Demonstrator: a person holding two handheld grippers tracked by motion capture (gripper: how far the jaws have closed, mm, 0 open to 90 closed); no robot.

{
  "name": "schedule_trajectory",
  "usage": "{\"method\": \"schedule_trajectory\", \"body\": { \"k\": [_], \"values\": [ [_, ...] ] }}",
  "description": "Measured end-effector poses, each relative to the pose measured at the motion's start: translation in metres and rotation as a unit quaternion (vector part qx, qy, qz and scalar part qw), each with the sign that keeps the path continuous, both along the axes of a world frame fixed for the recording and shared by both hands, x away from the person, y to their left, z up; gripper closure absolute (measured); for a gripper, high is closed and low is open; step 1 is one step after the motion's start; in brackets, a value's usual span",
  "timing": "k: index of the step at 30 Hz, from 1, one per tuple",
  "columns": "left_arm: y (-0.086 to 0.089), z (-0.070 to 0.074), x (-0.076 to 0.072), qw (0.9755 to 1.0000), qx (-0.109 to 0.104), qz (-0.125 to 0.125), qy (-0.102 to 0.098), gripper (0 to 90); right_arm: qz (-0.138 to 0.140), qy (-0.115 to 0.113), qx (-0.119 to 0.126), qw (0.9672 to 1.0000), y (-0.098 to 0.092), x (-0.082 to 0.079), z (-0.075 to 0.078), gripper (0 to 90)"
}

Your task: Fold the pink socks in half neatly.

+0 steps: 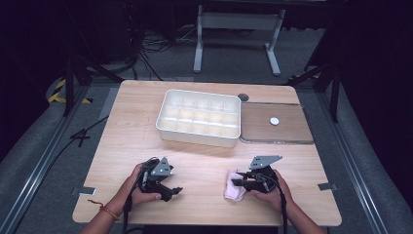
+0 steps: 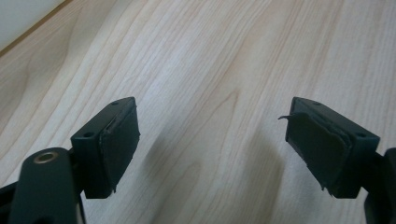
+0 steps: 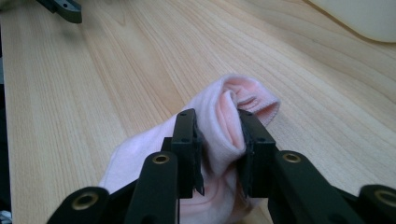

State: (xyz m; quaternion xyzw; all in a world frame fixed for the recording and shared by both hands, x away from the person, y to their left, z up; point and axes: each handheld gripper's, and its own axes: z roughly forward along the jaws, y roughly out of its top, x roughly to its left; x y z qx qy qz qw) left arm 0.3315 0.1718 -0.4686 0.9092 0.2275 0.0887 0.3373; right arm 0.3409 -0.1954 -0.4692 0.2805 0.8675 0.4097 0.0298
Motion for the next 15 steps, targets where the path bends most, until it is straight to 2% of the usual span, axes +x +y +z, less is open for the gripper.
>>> {"method": "schedule_trajectory", "body": {
  "k": [3,9,15],
  "values": [
    [0.001,-0.005,0.000,0.9998,0.016,0.014,0.001,18.0,0.002,-0.006,-0.003,1.0000,-0.002,-0.001,0.002,72.0],
    [0.006,-0.010,0.001,0.9997,-0.005,0.023,0.010,16.5,0.000,-0.016,-0.004,0.9999,-0.007,-0.002,0.003,72.3],
    [0.007,-0.014,-0.002,0.9992,-0.026,0.030,-0.003,14.6,-0.008,-0.031,-0.005,0.9995,-0.014,-0.002,0.007,72.4]
  ]
}}
